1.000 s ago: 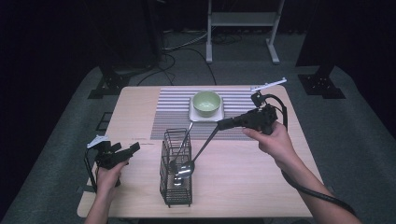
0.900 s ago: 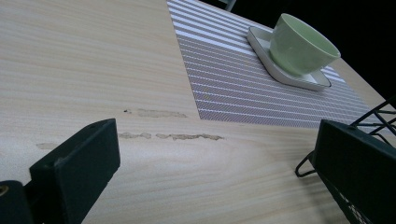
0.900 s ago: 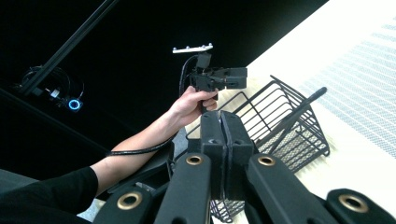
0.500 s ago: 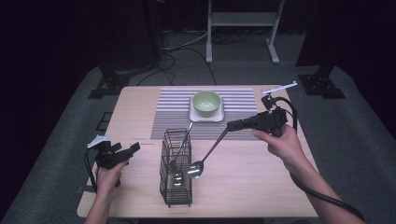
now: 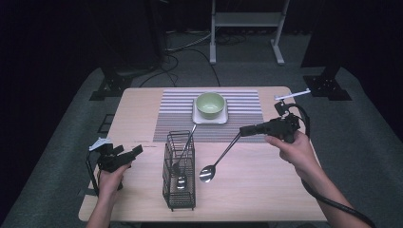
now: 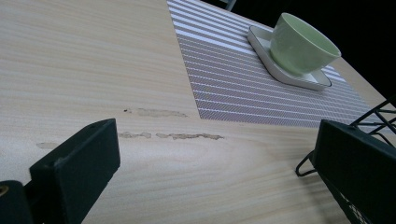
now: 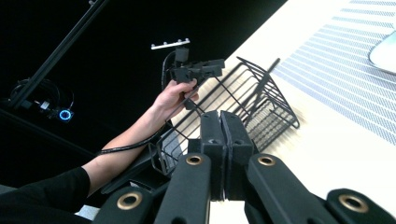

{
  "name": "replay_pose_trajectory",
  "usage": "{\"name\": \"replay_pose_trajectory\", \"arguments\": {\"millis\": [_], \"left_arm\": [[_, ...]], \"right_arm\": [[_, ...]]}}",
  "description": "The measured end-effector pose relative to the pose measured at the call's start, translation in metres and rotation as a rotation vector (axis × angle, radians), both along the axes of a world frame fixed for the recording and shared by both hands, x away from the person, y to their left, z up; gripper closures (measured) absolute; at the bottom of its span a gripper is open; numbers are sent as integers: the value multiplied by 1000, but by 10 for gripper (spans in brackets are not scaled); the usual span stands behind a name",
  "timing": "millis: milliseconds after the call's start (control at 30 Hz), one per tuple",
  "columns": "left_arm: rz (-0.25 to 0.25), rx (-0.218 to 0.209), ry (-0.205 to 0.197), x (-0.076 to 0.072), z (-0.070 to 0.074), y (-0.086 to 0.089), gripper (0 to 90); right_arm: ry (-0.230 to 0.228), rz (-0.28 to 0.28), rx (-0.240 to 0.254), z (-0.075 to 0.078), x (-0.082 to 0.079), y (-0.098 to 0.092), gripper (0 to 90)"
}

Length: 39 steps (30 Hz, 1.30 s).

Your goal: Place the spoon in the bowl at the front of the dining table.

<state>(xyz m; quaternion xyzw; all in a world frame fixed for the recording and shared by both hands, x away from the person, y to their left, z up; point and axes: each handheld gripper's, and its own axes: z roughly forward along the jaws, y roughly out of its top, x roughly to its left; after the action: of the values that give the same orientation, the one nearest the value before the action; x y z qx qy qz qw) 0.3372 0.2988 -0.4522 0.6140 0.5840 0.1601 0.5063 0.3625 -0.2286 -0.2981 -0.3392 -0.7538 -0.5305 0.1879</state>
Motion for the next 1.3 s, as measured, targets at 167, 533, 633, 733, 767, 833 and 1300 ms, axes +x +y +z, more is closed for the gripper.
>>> {"name": "replay_pose_trajectory", "arguments": {"millis": [167, 533, 633, 733, 767, 833, 1300], "left_arm": [[0, 1, 1, 0, 0, 0, 0], [0, 0, 3, 0, -1, 0, 0], [3, -1, 4, 0, 0, 0, 0], [3, -1, 4, 0, -1, 0, 0], [3, -1, 4, 0, -1, 0, 0], [1, -1, 4, 0, -1, 0, 0], [3, -2, 4, 0, -1, 1, 0]], "right_arm": [[16, -14, -8, -9, 1, -7, 890], [27, -55, -24, -25, 3, -19, 889], [36, -63, -24, -29, 4, -22, 889], [38, -69, -25, -33, 5, -24, 890], [41, -72, -24, -33, 5, -24, 890], [46, -80, -22, -36, 6, -27, 890], [64, -118, -32, -49, 11, -36, 889]]}}
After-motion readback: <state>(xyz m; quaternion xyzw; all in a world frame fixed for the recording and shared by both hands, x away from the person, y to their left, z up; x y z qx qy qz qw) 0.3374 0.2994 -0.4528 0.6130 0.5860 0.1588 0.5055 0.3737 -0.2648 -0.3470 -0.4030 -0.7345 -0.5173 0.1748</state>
